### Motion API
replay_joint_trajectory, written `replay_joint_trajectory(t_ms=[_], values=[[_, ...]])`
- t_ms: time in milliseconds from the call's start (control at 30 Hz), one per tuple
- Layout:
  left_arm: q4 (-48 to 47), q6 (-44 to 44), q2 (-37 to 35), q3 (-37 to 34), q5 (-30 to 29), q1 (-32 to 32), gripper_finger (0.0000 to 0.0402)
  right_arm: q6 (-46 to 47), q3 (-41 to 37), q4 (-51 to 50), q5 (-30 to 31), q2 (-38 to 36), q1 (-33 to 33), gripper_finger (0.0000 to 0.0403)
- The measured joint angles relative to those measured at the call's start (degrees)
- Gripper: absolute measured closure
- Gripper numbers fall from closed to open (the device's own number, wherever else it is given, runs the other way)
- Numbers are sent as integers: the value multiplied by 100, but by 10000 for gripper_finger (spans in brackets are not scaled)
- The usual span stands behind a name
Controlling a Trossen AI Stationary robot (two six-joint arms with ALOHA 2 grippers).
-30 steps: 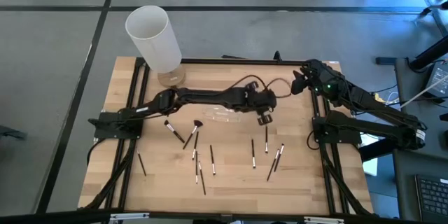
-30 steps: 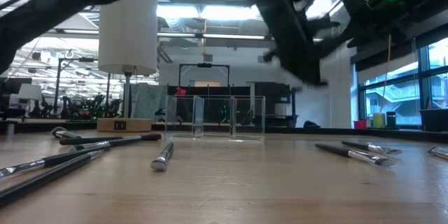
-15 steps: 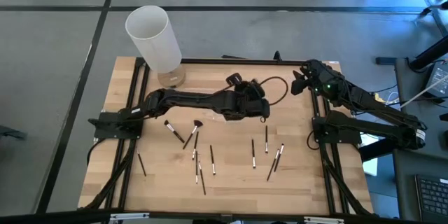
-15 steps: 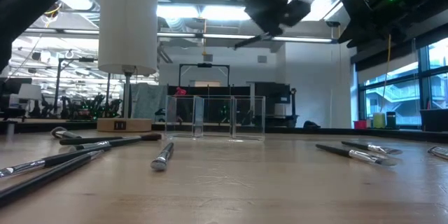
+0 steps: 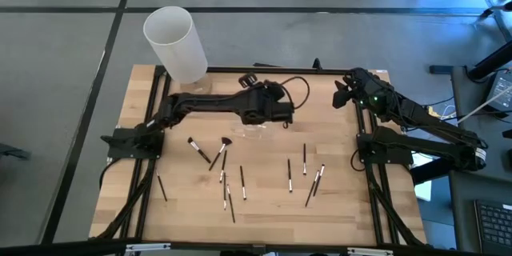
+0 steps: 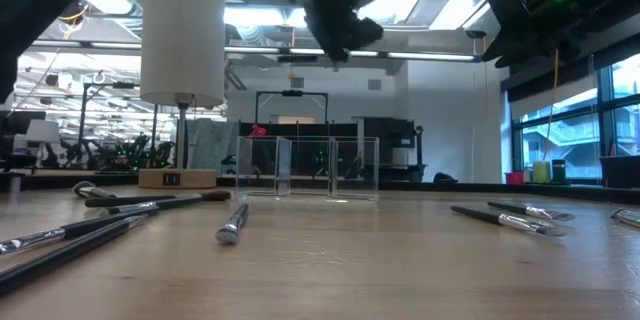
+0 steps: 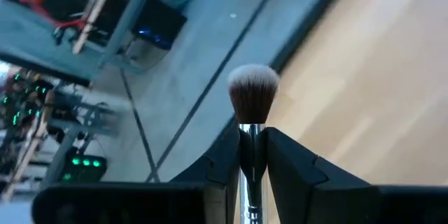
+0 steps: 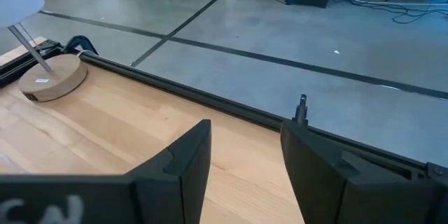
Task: Put items in baskets/containers
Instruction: Put the black powder brush into the transparent organizer
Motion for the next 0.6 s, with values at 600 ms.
replay_joint_trajectory(t_ms=[600], values=[[736, -312, -1349, -2716, 23, 584, 340, 107, 0, 118, -13, 11, 0, 231]])
